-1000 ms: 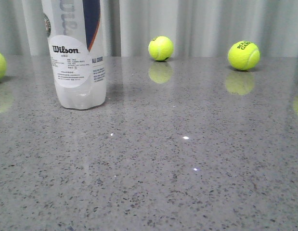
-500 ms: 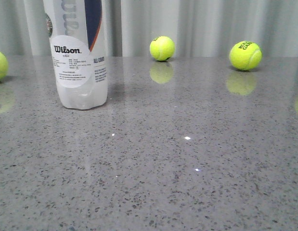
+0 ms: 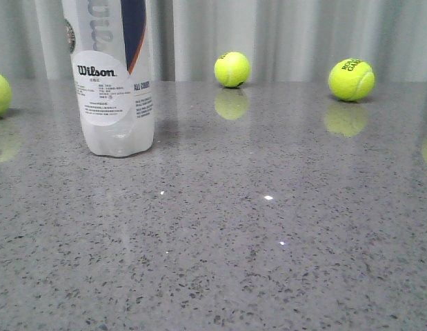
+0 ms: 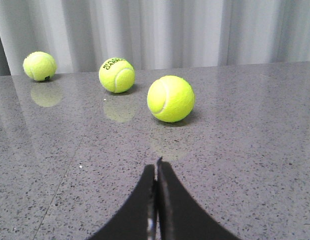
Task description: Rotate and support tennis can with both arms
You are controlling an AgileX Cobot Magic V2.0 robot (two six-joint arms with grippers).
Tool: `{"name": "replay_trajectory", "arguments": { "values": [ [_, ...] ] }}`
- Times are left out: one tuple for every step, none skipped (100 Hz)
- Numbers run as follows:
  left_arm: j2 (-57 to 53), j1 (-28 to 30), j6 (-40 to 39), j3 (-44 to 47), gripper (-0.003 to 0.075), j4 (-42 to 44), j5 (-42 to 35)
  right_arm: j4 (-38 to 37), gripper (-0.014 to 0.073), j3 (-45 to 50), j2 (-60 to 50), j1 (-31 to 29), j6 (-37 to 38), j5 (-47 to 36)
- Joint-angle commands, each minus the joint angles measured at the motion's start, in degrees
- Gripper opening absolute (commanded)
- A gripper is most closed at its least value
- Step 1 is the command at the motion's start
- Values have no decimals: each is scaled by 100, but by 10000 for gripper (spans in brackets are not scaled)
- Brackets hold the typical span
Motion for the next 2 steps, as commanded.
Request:
{"name": "replay_trajectory", "arguments": {
  "values": [
    [-225,29,-28,271,-21,-49,-472,-12,-56,-107,-139,-31,-79,-419],
    [-225,29,-28,271,-21,-49,-472,-12,-56,-107,-139,-31,-79,-419]
  ]
}}
